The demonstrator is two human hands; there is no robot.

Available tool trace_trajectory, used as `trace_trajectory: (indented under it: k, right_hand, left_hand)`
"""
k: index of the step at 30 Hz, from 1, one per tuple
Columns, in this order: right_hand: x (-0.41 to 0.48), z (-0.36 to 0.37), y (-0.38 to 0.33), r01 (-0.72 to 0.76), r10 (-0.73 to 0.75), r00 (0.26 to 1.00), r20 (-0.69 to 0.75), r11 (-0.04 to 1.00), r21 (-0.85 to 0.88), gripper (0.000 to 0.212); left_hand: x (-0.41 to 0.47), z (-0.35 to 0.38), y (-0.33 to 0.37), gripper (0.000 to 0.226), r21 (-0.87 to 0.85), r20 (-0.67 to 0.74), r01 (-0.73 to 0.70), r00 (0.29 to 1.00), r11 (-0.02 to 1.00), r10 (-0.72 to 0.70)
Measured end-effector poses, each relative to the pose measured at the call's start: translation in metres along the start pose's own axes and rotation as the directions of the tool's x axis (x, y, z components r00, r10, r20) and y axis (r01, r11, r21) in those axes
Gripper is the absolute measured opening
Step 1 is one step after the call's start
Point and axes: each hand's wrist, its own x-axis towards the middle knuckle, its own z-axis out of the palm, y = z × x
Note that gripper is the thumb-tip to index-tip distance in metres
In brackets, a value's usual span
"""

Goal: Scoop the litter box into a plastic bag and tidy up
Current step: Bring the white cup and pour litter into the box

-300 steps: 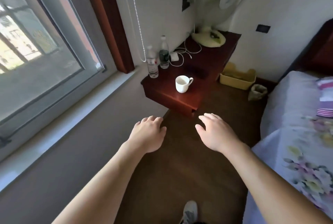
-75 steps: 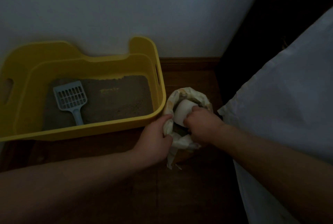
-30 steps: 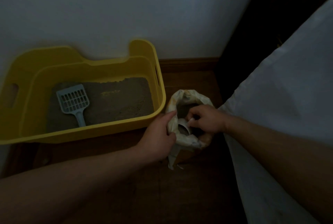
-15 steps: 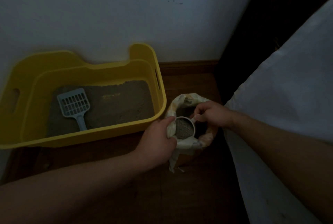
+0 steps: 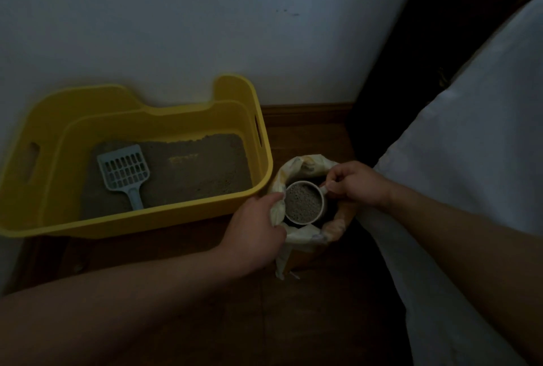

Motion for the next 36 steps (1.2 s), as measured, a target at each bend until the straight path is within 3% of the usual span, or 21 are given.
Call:
trace_trajectory:
  k: [5, 11, 21, 31, 36]
  right_hand:
    - [-0.010, -0.004, -0.003, -0.001, 0.002, 0.999, -0.038, 0.999, 0.046, 0.028]
    - [-0.017, -0.006, -0.004, -0.008, 0.021, 0.998, -0.058, 0.975, 0.222, 0.031]
    - [-0.022, -0.005, 0.002, -0.093, 0.107, 0.994, 0.004, 0.846, 0.525, 0.028]
    - [-0.032, -0.010, -0.011, -0.074, 0.062, 0.997, 0.040, 0.812, 0.578, 0.026]
    - [-0.040, -0.011, -0.015, -0.067, 0.027, 0.997, 0.072, 0.774, 0.630, 0.024]
  left_hand:
    - [-0.001, 0.000, -0.002, 0.070, -0.002, -0.024, 0.005, 1.000, 1.000, -0.005]
    - [0.000, 0.003, -0.004, 0.069, -0.018, -0.037, -0.007, 0.999, 1.000, 0.007]
    - [0.002, 0.001, -0.009, 0.067, -0.050, -0.013, -0.011, 1.000, 0.999, 0.010]
    - [-0.013, -0.010, 0.001, 0.070, 0.015, -0.048, -0.087, 0.995, 0.996, 0.088]
    - [-0.022, -0.014, 0.016, 0.080, -0.052, -0.077, -0.206, 0.976, 0.977, 0.202]
